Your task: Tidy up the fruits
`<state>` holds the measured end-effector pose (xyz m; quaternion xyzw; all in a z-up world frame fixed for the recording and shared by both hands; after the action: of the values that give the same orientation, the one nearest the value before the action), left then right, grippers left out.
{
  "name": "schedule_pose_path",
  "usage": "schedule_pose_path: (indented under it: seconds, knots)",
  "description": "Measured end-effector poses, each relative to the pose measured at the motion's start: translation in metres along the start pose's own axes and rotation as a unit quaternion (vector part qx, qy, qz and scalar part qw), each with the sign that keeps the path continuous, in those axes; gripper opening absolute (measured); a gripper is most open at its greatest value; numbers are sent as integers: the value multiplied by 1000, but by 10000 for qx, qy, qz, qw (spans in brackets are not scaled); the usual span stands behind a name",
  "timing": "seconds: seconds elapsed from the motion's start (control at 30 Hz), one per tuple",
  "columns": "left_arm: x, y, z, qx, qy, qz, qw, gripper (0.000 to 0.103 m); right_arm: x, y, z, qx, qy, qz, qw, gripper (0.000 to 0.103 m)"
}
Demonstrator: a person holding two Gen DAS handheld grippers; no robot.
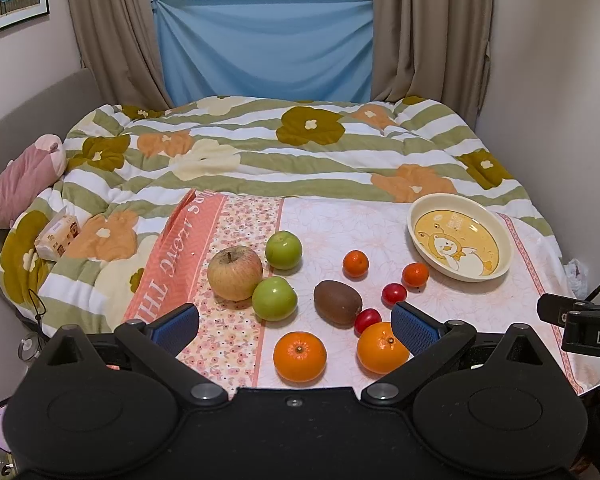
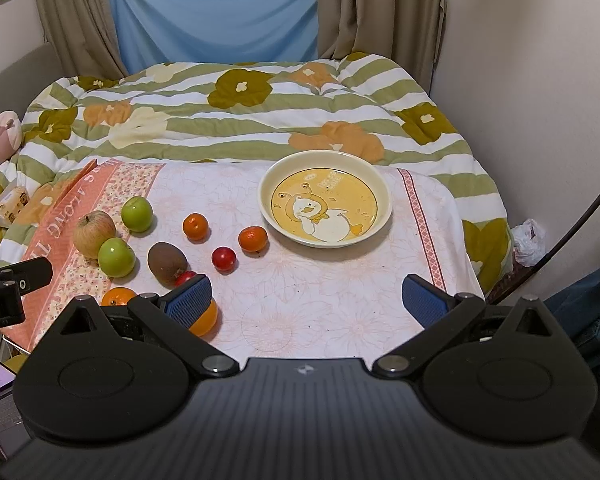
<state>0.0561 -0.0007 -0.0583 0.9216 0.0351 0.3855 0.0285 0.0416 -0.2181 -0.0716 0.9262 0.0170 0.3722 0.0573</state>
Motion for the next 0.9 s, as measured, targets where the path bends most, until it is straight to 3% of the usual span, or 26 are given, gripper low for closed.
schedule_pose_path:
  seconds: [0.9]
  knots:
    - [-1,5,5,47,-42,124,9999,103,1,0,2,10,-19,9,10000,103]
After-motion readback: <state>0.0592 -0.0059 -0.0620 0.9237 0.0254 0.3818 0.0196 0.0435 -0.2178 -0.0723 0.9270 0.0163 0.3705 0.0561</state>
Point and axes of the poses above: each gripper's, at about its wrist camera, not at the fingertips, and z roughly the way its jaws point, y to its right, x to its top, the point moved 9 cm from there along z, roughly the way its jaws point, and after that the axes turned 10 degrees about -z, right-handed, at the moved point
